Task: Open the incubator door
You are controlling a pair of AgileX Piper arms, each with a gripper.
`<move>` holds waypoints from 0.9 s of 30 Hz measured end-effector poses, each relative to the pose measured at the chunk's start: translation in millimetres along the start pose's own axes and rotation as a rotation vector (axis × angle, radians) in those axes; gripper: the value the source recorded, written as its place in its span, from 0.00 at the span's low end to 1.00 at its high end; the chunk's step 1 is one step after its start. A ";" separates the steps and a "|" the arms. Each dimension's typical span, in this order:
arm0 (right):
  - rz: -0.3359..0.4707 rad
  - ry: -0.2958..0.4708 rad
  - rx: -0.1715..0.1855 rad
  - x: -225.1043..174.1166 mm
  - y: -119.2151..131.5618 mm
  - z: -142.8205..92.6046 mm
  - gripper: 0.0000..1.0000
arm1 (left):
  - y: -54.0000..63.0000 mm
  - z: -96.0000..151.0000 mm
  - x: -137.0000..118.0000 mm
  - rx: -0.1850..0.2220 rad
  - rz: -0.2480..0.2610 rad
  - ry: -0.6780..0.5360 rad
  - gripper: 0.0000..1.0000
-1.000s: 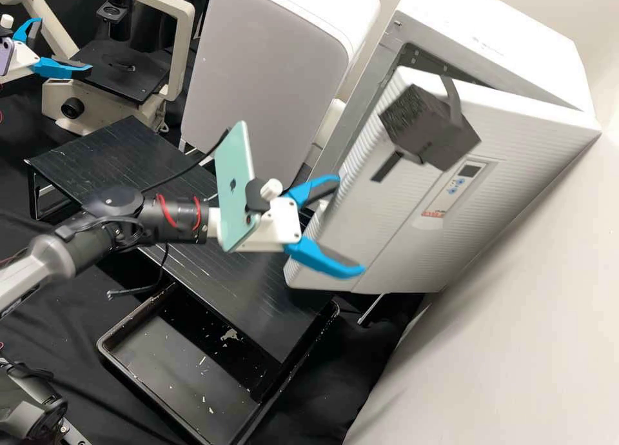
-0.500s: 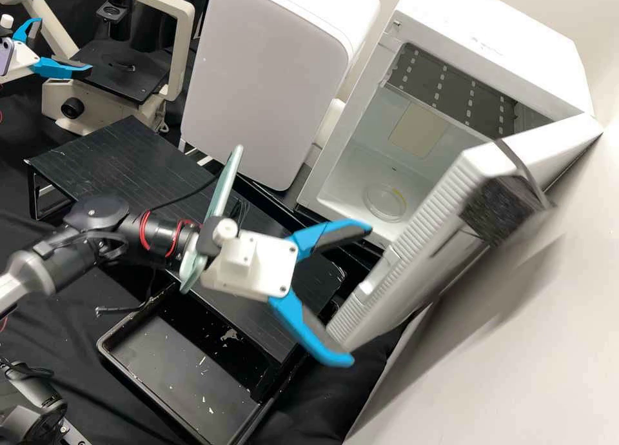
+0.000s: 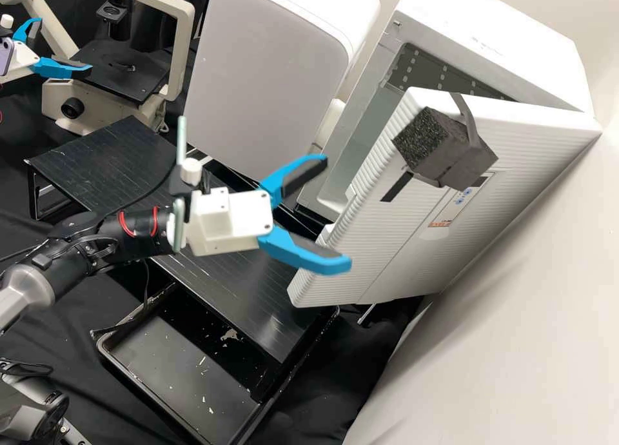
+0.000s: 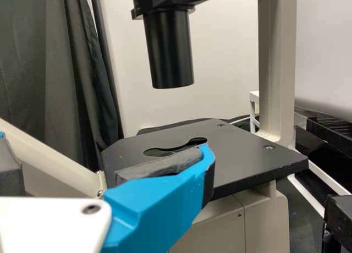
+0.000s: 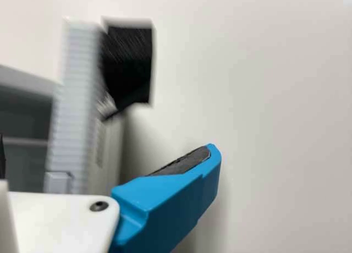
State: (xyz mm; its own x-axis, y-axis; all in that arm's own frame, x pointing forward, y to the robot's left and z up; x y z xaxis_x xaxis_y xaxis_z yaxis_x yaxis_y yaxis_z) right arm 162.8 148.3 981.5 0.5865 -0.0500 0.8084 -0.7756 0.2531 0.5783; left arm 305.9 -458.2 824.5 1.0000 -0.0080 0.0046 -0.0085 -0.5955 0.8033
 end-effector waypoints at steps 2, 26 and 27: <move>0.008 0.103 0.033 -8.2 5.3 -7.2 1.00 | 0.0 0.0 0.0 0.000 0.000 0.000 1.00; -0.276 0.463 0.288 -14.4 -103.7 -54.6 1.00 | 0.0 0.0 0.0 0.000 0.000 0.000 1.00; -0.274 0.449 0.286 -10.6 -106.9 -51.9 1.00 | 0.0 0.0 0.0 0.000 0.000 0.000 1.00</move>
State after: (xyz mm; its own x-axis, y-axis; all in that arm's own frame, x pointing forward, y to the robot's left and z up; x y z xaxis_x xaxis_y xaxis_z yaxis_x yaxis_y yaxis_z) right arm 251.6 171.9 905.4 0.7670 0.3525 0.5362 -0.5778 0.0159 0.8160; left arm 305.9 -458.2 824.5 1.0000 -0.0080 0.0046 -0.0085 -0.5955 0.8033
